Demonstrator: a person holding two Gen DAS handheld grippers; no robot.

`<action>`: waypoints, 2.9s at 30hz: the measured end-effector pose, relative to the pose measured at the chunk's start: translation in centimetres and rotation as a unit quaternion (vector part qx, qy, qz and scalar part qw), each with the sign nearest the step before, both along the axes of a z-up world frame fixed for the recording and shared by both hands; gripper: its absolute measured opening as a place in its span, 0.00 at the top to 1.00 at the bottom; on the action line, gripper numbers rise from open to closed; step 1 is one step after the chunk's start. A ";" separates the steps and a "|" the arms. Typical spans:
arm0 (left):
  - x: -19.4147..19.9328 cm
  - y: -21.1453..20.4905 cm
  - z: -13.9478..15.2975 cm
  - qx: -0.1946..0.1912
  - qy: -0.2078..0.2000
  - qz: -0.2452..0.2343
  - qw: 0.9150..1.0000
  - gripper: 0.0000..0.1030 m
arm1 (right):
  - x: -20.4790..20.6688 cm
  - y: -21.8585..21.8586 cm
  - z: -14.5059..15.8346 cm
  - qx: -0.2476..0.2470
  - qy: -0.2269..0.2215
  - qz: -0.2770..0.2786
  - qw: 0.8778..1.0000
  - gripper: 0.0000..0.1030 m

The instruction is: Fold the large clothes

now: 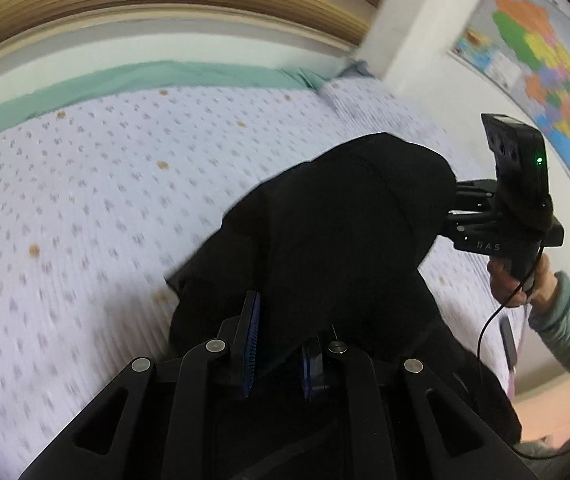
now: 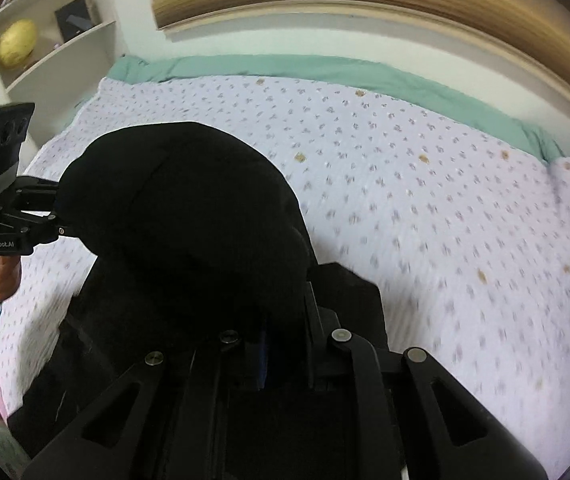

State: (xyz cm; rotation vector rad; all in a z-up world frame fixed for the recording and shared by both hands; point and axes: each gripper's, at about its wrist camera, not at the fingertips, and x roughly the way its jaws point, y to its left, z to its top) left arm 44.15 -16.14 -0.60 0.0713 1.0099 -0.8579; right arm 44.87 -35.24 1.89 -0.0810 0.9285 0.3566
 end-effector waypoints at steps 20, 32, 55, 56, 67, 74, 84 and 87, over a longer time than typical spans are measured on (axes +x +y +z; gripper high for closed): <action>-16.0 3.7 -9.4 0.050 0.118 0.058 0.990 0.79 | -19.0 0.6 -13.4 -0.020 0.147 -0.052 0.988 0.77; -14.2 5.1 1.3 -0.114 0.081 0.067 0.988 0.42 | -14.9 4.3 0.3 0.083 0.017 -0.063 0.994 0.26; -16.7 3.2 -6.5 -0.025 0.140 0.073 0.987 0.44 | -14.2 7.7 -11.8 0.075 0.121 -0.084 0.986 0.47; -16.9 3.5 -6.4 -0.024 0.139 0.074 0.987 0.44 | -14.6 7.8 -11.7 0.071 0.118 -0.084 0.987 0.47; -17.4 4.2 -8.1 0.046 0.154 0.074 0.984 0.42 | -15.3 7.8 -14.8 0.062 0.171 -0.099 0.978 0.47; -23.5 18.1 -2.5 0.015 0.160 0.161 0.974 0.42 | -22.6 2.6 -9.6 0.075 0.131 -0.121 0.981 0.45; -31.6 27.4 -8.0 -0.008 0.295 0.234 0.927 0.42 | -32.2 -6.4 -11.7 0.087 0.194 -0.227 0.950 0.45; -33.0 27.8 -9.8 -0.003 0.323 0.248 0.914 0.42 | -34.4 -7.8 -12.8 0.090 0.210 -0.248 0.941 0.45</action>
